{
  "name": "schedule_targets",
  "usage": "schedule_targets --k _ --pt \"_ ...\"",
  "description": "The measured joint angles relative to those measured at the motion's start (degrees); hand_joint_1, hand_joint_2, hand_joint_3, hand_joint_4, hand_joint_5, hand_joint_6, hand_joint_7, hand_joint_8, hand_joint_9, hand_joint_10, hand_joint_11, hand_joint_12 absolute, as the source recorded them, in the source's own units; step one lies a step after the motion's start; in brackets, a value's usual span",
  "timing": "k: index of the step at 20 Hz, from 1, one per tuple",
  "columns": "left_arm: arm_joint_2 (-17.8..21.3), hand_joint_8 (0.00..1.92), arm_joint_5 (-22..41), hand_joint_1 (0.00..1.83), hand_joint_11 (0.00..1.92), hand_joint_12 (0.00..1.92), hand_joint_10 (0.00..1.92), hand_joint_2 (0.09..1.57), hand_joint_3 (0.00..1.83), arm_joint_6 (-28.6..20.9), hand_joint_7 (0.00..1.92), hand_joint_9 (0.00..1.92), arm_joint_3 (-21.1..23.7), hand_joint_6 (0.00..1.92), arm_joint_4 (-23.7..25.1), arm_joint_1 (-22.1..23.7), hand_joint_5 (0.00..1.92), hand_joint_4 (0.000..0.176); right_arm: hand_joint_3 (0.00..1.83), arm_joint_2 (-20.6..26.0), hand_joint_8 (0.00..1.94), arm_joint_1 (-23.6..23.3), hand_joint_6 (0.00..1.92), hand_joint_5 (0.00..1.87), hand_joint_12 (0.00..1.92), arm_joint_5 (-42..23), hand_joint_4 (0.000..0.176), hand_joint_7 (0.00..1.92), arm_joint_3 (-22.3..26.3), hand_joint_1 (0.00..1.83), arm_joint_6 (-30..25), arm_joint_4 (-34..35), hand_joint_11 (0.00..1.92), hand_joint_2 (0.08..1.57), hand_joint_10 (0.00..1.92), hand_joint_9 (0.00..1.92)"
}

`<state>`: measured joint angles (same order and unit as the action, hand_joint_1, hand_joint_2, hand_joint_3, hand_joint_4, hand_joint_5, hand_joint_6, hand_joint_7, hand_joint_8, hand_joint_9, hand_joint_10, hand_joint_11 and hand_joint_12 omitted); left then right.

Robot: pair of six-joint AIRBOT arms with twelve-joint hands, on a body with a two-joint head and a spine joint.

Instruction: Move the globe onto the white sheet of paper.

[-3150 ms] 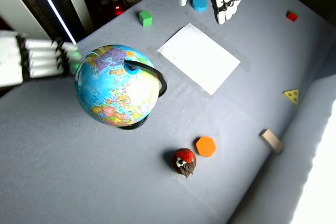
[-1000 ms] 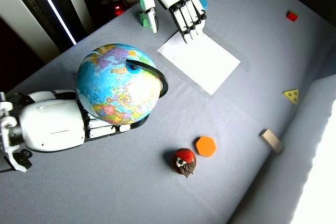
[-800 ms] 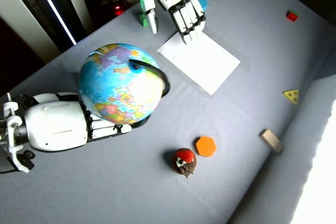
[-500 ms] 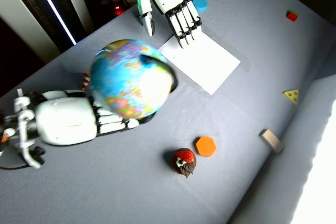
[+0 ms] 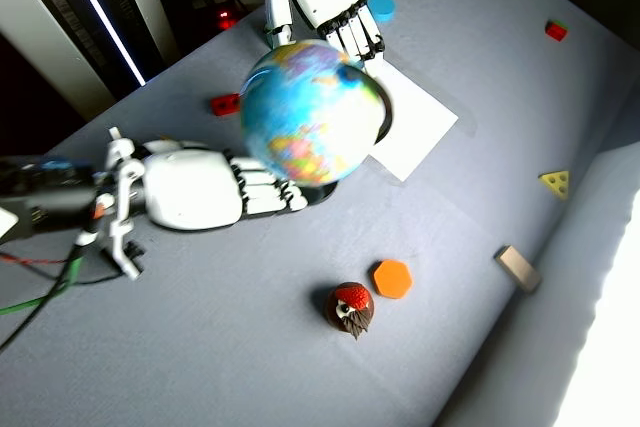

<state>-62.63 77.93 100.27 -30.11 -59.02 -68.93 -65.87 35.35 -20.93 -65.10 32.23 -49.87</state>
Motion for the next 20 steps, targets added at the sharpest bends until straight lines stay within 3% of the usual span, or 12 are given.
schedule_targets --k 9,10,11,16,20 --pt "0.4 0.01 -0.6 0.0 0.0 0.57 0.01 1.21 0.0 -1.2 0.22 0.17 0.0 0.02 0.0 -0.9 0.17 0.0 0.0 -5.8 0.01 -2.0 0.01 0.08 0.0 4.8 0.0 0.09 0.8 0.0 18.0 17.9 0.0 1.22 0.0 0.06" --pt "0.5 0.01 -0.6 0.0 0.0 0.57 0.01 1.21 0.0 -1.3 0.22 0.17 0.0 0.02 0.0 -0.9 0.17 0.0 0.0 -6.4 0.01 -2.3 0.01 0.08 0.0 5.3 0.0 0.09 1.0 0.0 20.6 20.5 0.0 1.22 0.0 0.07" --pt "0.5 0.01 -0.5 0.0 0.0 0.57 0.0 1.21 0.0 -1.4 0.22 0.17 0.0 0.02 0.1 -0.9 0.17 0.0 0.0 -7.6 0.01 -2.3 0.01 0.08 0.0 5.8 0.0 0.09 1.4 0.0 27.5 26.9 0.0 1.22 0.0 0.07" --pt "0.5 0.0 -0.5 0.0 0.0 0.58 0.0 1.2 0.0 -1.9 0.22 0.17 0.0 0.01 0.4 -1.2 0.17 0.0 0.0 -9.4 0.01 -2.7 0.01 0.08 0.0 6.3 0.0 0.09 1.6 0.0 33.3 33.1 0.0 1.22 0.0 0.06" --pt "0.6 0.01 -0.6 0.0 0.0 0.58 0.0 1.2 0.0 -2.8 0.24 0.18 0.0 0.02 0.8 -1.5 0.19 0.0 0.0 -11.1 0.01 -4.0 0.01 0.08 0.0 7.8 0.0 0.09 1.6 0.0 34.1 33.8 0.0 1.22 0.0 0.07"
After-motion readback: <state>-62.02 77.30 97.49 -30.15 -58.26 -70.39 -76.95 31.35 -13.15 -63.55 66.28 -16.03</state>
